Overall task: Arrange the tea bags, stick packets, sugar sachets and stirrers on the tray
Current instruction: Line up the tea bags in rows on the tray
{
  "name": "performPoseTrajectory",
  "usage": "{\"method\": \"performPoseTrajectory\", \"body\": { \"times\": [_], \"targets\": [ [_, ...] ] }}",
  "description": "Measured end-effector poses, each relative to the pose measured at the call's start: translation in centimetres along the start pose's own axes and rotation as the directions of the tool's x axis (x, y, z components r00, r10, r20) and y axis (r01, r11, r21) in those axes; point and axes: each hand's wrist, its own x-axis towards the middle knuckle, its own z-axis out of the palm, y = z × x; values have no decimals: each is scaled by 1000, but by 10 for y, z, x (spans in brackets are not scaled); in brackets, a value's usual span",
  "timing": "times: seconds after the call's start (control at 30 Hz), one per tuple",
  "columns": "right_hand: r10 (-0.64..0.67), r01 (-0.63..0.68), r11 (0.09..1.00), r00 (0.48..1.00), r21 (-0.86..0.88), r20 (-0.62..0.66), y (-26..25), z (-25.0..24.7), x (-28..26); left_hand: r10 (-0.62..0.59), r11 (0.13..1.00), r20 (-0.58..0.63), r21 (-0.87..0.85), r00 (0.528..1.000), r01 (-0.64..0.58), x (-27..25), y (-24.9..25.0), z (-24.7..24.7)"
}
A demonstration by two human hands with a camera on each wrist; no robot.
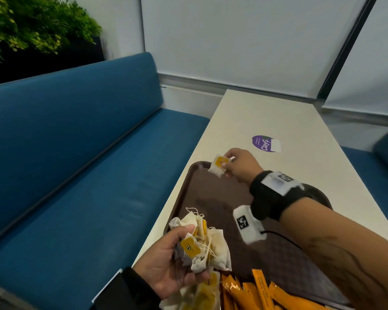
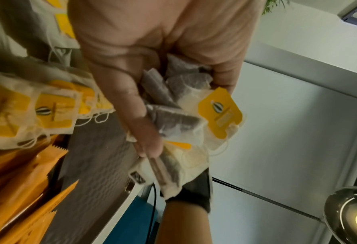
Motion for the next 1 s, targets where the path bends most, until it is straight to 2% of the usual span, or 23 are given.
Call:
{"method": "performPoseTrajectory", "body": {
  "times": [0.23, 0.37, 0.53, 0.7, 0.87, 1.0],
  "targets": [
    [146, -131, 962, 988, -240, 48, 28, 45, 75, -11, 1000, -46, -24, 999, 10, 10, 12, -8],
    [195, -181, 945, 980, -273, 26, 33, 56, 91, -14, 998, -37, -69, 999, 12, 13, 14, -13],
    [197, -191, 939, 980, -287, -8, 33, 63, 102, -20, 995, -74, -101, 997, 12, 16, 15, -11],
    [219, -215, 949, 976, -232, -9, 33, 74, 106, -25, 997, -95, -75, 995, 18, 15, 12, -13],
    [252, -251, 967, 968, 43, -22, 39, 73, 100, 5, 998, -70, -54, 998, -9, 11, 11, -14],
    [166, -161, 980, 985, 116, -41, 34, 46, 82, 54, 998, -64, -24, 996, -56, 8, 12, -11]
  ]
}}
